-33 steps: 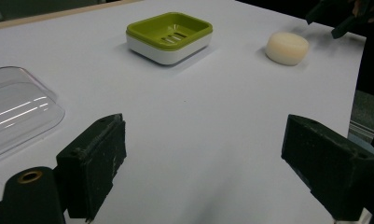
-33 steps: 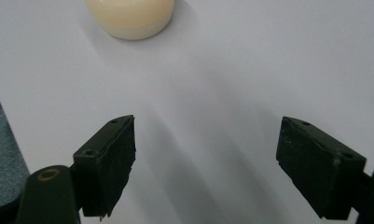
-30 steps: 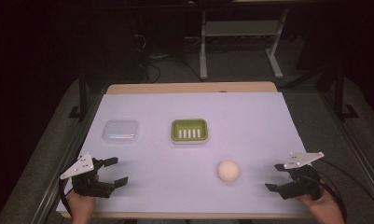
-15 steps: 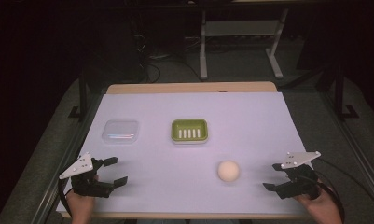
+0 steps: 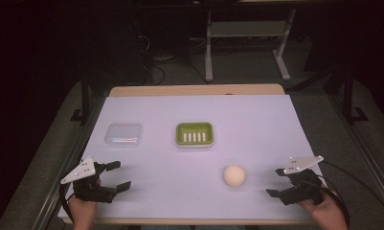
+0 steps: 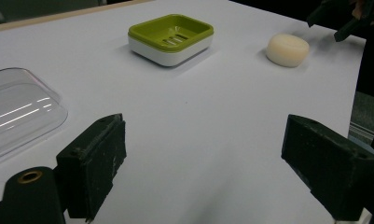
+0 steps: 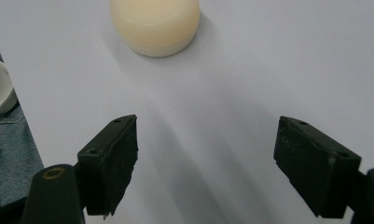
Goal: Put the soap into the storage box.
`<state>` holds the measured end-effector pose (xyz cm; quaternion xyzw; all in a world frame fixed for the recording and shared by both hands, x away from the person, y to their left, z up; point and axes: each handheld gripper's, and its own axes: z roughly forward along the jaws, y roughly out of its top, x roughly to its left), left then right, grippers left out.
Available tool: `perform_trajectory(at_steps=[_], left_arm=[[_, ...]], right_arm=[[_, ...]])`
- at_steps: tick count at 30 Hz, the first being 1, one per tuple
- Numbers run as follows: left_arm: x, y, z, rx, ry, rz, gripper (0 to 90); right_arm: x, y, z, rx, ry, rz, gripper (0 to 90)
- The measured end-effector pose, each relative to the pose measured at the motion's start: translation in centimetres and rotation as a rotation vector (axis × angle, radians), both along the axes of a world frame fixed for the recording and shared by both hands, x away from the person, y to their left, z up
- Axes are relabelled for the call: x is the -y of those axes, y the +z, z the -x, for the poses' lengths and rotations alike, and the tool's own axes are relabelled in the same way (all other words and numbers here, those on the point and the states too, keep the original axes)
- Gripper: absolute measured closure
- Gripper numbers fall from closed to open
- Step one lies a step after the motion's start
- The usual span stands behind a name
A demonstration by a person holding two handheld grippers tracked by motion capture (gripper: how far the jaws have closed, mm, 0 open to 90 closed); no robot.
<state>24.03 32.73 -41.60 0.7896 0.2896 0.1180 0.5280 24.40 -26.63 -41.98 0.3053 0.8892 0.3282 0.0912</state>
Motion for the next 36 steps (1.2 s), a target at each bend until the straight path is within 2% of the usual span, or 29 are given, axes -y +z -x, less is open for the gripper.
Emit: perform_trajectory(at_steps=[13,26,32,36], left_arm=[[0.0,0.0,0.1,0.003,0.002,-0.001,13.1],[-0.1,0.0,0.1,0.004,0.007,-0.002,13.1],[-0.1,0.0,0.1,0.004,0.012,-0.001,13.1],[-0.1,0.0,0.1,0.002,0.012,0.001,13.1]], right_arm=[[-1.0,0.2,-0.1,0.003,0.030,0.000,20.0],[-2.0,0.9,-1.2,-0.029,0.062,-0.008,20.4],[-2.1,1.5,-1.7,-0.029,0.056,-0.028,16.7],[-2.5,1.6,-1.9,-0.027,0.050,-0.015,14.3]])
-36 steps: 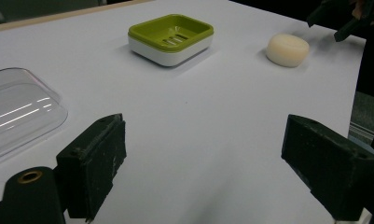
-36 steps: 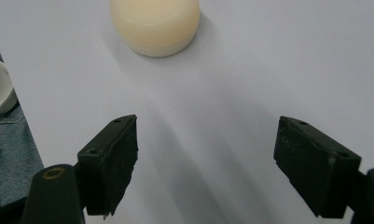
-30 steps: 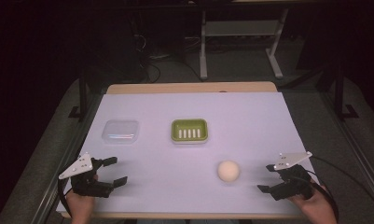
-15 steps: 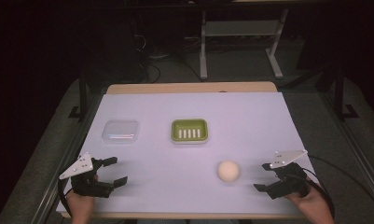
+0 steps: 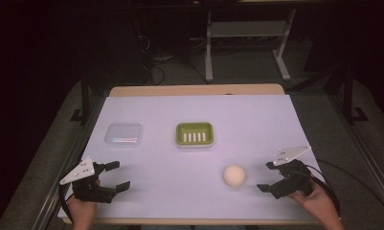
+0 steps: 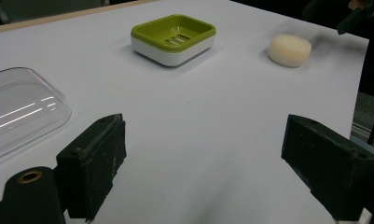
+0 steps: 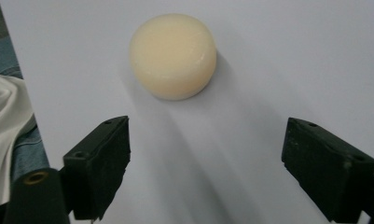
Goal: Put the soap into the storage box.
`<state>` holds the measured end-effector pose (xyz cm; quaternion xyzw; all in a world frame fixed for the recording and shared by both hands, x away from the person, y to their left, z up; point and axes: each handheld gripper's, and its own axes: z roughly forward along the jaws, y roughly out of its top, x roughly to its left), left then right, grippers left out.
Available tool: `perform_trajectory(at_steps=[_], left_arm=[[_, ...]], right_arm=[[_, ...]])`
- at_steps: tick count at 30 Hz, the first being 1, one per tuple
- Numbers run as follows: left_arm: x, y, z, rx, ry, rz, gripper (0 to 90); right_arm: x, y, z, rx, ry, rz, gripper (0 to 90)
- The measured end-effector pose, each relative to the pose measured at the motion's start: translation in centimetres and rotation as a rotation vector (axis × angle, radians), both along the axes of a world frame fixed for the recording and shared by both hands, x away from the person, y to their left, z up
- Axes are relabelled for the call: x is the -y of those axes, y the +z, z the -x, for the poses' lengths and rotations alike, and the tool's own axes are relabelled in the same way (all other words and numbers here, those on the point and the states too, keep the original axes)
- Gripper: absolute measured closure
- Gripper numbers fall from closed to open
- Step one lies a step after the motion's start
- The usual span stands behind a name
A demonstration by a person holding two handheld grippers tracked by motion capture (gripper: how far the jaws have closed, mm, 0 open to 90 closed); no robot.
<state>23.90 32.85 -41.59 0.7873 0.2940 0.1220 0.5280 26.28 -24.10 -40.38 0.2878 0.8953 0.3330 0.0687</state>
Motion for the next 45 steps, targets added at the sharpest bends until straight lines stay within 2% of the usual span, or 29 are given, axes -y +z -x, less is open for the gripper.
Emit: perform_trajectory(at_steps=[4,13,25,27,33,37,45], left_arm=[[0.0,0.0,-0.1,0.003,-0.003,-0.004,13.1],[0.0,0.0,0.0,0.000,0.000,-0.002,13.1],[-0.1,0.0,-0.1,0.003,0.000,0.002,13.1],[-0.2,0.0,-0.1,0.000,0.002,0.001,13.1],[-0.2,0.0,-0.1,0.002,0.002,0.000,13.1],[-0.1,0.0,-0.1,0.004,0.001,-0.001,13.1],[-0.1,0.0,-0.1,0.001,0.002,-0.001,13.1]], right_arm=[[-0.5,0.2,-0.1,0.009,0.017,-0.004,14.3],[-1.3,0.3,-0.6,-0.011,0.043,-0.003,13.9],[-3.3,0.5,-1.6,-0.016,0.087,0.030,14.0],[-3.8,0.6,-1.8,-0.018,0.108,0.037,14.3],[-4.5,0.5,-2.2,-0.016,0.123,0.015,14.3],[-5.2,0.4,-2.5,-0.009,0.146,0.042,14.3],[-6.2,0.4,-3.2,-0.021,0.165,0.042,14.3]])
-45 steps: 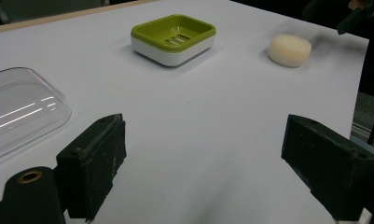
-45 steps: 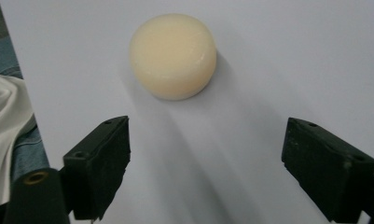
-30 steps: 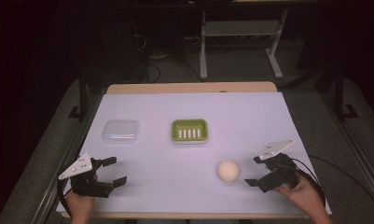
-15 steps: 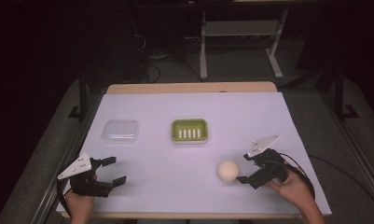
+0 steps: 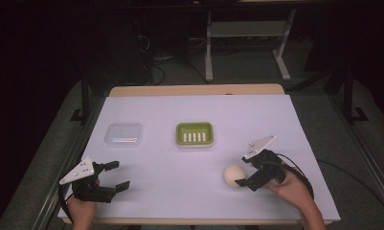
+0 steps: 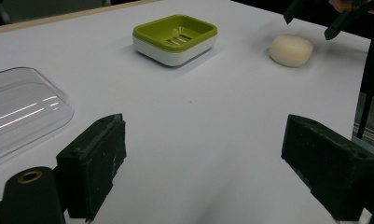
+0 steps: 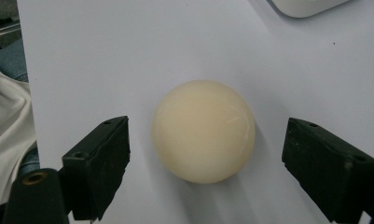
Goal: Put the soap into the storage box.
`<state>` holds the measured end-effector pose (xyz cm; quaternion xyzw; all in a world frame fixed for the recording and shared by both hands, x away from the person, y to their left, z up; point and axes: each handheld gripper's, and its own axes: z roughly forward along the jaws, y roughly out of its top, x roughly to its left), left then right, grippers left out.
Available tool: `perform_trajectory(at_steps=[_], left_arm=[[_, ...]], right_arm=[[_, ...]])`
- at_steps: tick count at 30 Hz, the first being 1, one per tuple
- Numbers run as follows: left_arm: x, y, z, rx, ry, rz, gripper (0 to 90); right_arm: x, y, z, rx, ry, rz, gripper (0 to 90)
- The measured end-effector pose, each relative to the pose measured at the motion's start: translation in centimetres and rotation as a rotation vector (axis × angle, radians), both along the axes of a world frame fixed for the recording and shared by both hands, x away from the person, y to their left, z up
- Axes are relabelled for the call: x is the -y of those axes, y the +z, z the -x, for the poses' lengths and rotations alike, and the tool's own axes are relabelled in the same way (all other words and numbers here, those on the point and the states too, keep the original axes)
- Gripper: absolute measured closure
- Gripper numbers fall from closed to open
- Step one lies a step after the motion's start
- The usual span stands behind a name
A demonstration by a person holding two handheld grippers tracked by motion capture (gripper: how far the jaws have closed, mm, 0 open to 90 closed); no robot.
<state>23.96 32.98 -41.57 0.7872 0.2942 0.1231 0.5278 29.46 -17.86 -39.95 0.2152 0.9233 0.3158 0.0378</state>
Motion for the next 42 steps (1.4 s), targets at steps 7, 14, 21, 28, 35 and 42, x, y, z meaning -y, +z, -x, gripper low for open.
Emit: perform_trajectory(at_steps=[7,14,21,28,35,42], left_arm=[[0.0,0.0,0.0,0.002,0.000,0.001,13.1],[0.0,0.0,0.0,0.001,0.000,-0.003,13.1],[0.2,0.0,0.0,0.004,-0.009,-0.004,13.1],[0.2,0.1,0.0,0.002,-0.009,-0.003,13.1],[0.3,0.0,-0.1,0.003,-0.017,-0.002,13.1],[0.3,0.0,0.0,0.003,-0.015,-0.001,13.1]], right_arm=[[-0.7,-0.1,-0.5,0.007,0.023,0.013,14.3],[-1.1,-0.6,-0.9,-0.009,0.006,0.025,13.7],[-1.4,-1.3,-0.5,-0.021,0.016,0.024,13.8],[-1.9,-2.2,-0.6,-0.011,0.025,0.061,13.8],[-2.4,-2.7,-0.6,-0.008,0.032,0.073,13.9],[-2.6,-3.1,-0.8,-0.020,0.028,0.106,14.4]])
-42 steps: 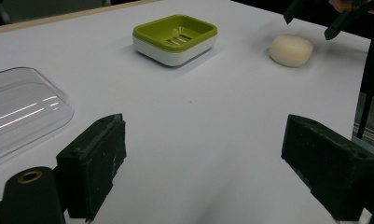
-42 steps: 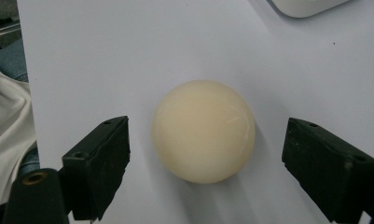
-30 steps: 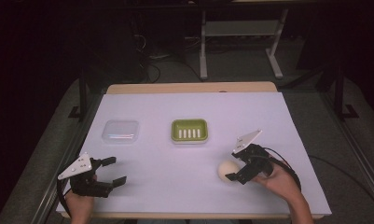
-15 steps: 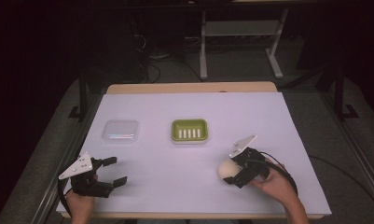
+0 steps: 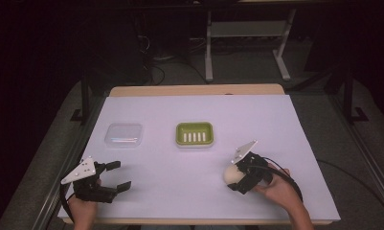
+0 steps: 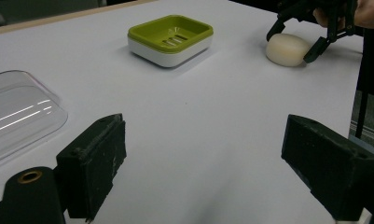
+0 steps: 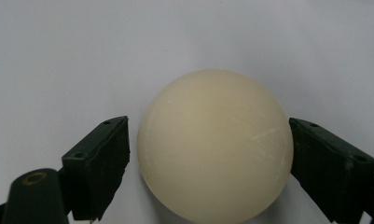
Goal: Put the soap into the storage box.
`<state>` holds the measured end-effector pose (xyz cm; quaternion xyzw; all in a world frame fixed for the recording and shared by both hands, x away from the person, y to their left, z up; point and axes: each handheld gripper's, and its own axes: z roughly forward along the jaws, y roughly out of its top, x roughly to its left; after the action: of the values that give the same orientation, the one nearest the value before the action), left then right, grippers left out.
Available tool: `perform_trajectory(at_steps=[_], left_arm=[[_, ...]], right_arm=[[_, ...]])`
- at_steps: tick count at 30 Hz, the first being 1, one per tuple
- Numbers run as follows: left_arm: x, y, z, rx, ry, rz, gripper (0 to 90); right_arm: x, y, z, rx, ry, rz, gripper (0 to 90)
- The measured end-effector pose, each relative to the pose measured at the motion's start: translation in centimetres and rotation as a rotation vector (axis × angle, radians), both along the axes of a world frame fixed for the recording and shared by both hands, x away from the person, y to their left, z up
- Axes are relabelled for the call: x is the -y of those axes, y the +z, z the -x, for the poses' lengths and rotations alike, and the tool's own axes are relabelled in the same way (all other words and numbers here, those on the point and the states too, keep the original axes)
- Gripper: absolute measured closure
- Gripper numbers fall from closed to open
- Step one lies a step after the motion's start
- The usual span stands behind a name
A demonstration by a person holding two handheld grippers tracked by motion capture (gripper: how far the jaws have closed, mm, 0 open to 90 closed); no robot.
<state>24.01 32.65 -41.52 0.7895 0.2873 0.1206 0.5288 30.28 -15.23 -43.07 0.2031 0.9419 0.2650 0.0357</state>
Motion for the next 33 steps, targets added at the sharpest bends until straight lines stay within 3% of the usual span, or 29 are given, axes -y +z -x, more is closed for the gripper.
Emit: perform_trajectory(at_steps=[15,27,33], left_arm=[[-0.09,0.01,0.03,0.000,0.002,0.001,13.2],[-0.14,-0.05,0.04,-0.002,0.007,0.001,13.1],[-0.17,-0.05,0.05,-0.002,0.008,-0.003,13.1]], right_arm=[[-0.28,-0.36,-0.06,0.013,0.013,0.044,22.5],[-0.53,-0.07,0.21,0.027,0.009,0.071,23.1],[-0.15,0.45,0.13,0.014,0.004,0.029,23.2]])
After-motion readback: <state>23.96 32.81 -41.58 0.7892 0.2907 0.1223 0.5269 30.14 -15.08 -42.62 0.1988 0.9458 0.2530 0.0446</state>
